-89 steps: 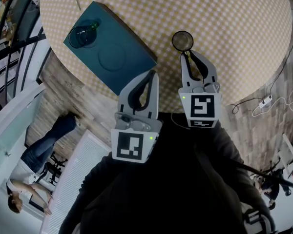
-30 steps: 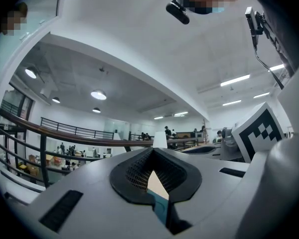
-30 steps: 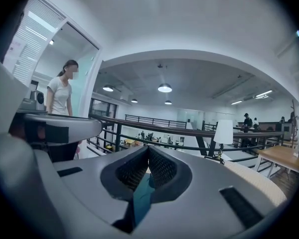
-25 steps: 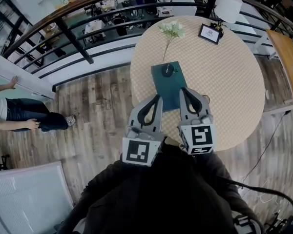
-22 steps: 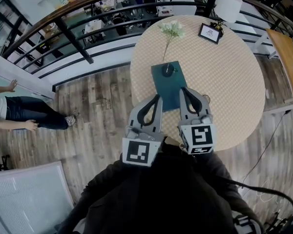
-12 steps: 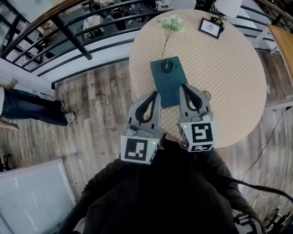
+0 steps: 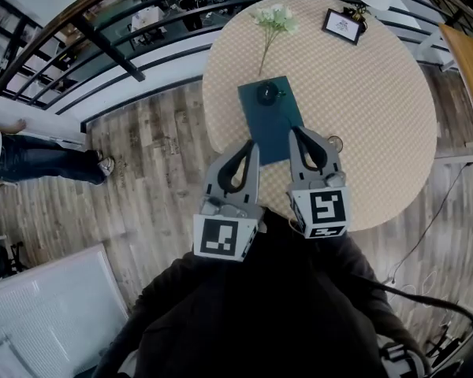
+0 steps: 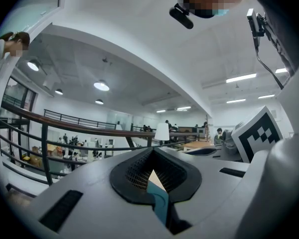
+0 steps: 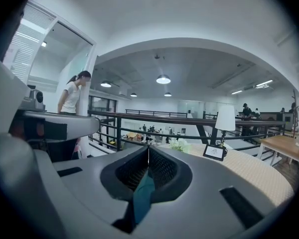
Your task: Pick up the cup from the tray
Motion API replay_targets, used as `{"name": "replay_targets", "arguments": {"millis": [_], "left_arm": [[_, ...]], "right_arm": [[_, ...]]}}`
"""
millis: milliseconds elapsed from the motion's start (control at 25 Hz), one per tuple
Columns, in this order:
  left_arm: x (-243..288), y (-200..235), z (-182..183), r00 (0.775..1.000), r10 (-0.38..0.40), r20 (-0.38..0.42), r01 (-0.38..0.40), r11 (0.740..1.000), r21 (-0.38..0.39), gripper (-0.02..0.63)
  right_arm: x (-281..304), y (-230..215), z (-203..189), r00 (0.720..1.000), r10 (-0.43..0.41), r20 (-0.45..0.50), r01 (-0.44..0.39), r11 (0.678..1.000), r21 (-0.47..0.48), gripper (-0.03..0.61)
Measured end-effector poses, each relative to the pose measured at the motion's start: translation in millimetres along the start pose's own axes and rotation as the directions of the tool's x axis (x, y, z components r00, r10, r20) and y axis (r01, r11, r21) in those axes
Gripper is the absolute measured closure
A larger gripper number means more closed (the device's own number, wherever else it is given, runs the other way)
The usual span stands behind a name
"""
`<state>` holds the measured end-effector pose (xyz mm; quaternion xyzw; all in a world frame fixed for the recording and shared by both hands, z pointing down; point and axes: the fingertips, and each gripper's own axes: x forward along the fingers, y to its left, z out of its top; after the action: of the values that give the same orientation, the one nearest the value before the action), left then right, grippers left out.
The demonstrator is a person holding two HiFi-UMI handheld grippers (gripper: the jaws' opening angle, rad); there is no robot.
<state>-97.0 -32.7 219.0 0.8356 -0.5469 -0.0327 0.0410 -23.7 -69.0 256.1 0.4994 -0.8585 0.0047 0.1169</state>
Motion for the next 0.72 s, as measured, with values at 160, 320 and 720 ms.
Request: {"name": "replay_targets", "arguments": {"millis": [160, 320, 720], "left_arm": [[14.3, 3.6, -15.7, 0.999, 0.015, -0.046, -0.016, 1.0, -0.018, 0.609], [32.1, 8.5, -31.2, 0.995, 0.031, -0.09, -0.035, 0.998, -0.042, 0.609], [88.6, 31.2, -87.2, 0.972, 0.067, -0.226, -0.101, 0.985, -0.14, 0.609]], "right_arm": [[13.7, -12.5, -15.0, 0.999, 0.021, -0.04, -0.021, 1.0, 0.002, 0.569], [35.8, -27.7, -31.8, 0.995, 0.06, -0.084, -0.06, 0.998, -0.004, 0.569], [114.7, -64.2, -79.2, 0.958, 0.228, -0.177, -0.242, 0.968, -0.062, 0.568]]}}
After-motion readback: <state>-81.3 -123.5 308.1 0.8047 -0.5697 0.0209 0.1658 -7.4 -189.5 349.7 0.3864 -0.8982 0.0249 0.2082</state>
